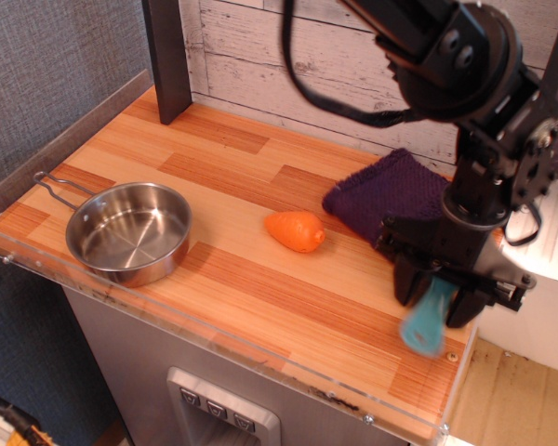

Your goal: Put the brush behind the pan

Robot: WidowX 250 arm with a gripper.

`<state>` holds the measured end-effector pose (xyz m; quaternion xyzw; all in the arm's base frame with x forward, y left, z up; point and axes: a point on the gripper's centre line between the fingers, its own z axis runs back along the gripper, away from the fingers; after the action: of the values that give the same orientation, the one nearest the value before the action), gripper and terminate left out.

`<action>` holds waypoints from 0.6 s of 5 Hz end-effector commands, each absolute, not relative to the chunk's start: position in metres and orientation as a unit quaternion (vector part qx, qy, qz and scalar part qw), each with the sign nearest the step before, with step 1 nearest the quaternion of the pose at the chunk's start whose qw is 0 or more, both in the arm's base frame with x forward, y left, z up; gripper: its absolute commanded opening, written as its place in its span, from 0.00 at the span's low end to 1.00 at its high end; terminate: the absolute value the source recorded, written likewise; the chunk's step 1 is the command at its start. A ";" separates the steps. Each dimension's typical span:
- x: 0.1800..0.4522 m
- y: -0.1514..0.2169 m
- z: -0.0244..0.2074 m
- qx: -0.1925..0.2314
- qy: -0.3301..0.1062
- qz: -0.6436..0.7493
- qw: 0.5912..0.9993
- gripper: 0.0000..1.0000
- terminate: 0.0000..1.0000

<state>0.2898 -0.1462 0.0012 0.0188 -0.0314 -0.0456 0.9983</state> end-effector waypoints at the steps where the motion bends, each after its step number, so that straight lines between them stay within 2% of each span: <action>1: 0.283 -0.137 -0.002 0.002 -0.029 -0.051 0.998 0.00 0.00; 2: 0.280 -0.132 0.007 -0.019 -0.033 -0.060 0.997 0.00 0.00; 3: 0.276 -0.109 0.055 -0.065 -0.093 -0.048 0.992 0.00 0.00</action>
<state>0.2729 -0.1067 0.0469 -0.0613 -0.0711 -0.0409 0.9947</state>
